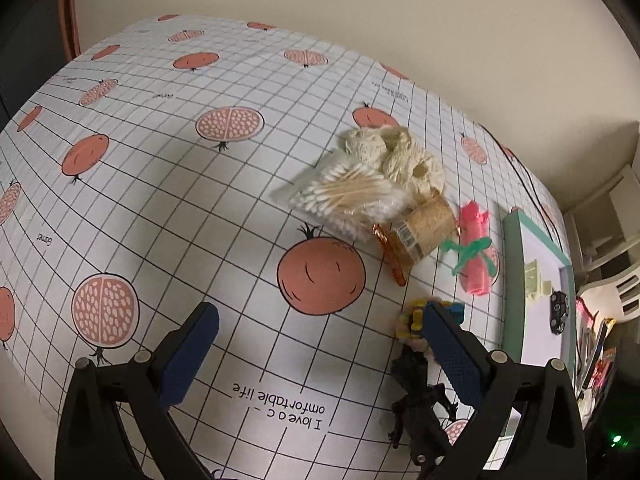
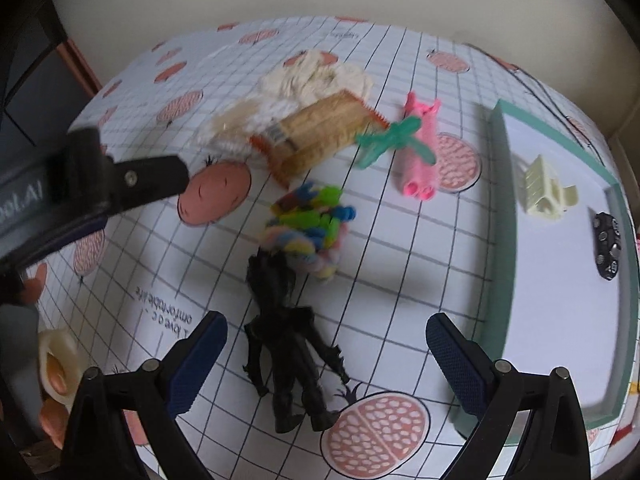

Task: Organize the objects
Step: 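Move both tools back toward the pom-pom bundle and black robot figure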

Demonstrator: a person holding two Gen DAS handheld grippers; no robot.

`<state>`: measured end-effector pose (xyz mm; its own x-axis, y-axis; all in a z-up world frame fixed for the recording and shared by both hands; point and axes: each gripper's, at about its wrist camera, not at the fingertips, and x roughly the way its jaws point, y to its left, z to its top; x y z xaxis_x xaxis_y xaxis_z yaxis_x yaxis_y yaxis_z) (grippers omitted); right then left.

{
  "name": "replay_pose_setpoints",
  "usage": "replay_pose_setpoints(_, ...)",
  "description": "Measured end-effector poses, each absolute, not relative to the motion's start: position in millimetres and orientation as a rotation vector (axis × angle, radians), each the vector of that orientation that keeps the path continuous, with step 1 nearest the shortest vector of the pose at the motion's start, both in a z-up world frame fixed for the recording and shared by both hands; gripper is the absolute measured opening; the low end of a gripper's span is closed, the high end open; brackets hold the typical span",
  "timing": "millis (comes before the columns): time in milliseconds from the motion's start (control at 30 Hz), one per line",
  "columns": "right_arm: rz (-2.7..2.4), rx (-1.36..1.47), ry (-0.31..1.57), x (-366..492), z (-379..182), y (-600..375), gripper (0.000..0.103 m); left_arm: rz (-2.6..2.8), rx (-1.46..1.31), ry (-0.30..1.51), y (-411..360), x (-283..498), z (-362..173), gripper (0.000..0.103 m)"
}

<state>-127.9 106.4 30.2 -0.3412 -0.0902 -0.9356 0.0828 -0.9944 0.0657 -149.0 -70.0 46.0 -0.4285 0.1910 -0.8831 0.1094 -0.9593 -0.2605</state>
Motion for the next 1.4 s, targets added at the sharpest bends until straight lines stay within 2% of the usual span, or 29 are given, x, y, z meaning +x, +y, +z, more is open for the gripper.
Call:
replay_pose_setpoints(367,-2.458,1.846,-0.022,-127,14,123,0.101,2.495,-1.749,-0.339,-50,-149,35,0.101)
replay_pose_setpoints(767,-2.461,1.849,-0.016,-126,14,136,0.1,2.416,-1.74,-0.348,-21,-154,31,0.1)
replay_pose_setpoints(867,-2.455,1.844,-0.03,-126,15,138,0.095,2.411,-1.729,-0.348,-16,-156,31,0.096)
replay_pose_setpoints(1000,-2.446,1.838,-0.037,-126,16,139,0.087,2.398,-1.721,-0.364,-12,-158,29,0.085)
replay_pose_setpoints(1100,-2.437,1.839,-0.034,-126,16,140,0.08,2.388,-1.724,-0.376,-11,-159,26,0.071)
replay_pose_setpoints(1267,-2.425,1.843,-0.049,-127,17,143,0.069,2.352,-1.72,-0.442,-10,-162,22,0.059)
replay_pose_setpoints(1400,-2.422,1.845,-0.074,-125,19,145,0.066,2.32,-1.727,-0.463,-7,-161,20,0.057)
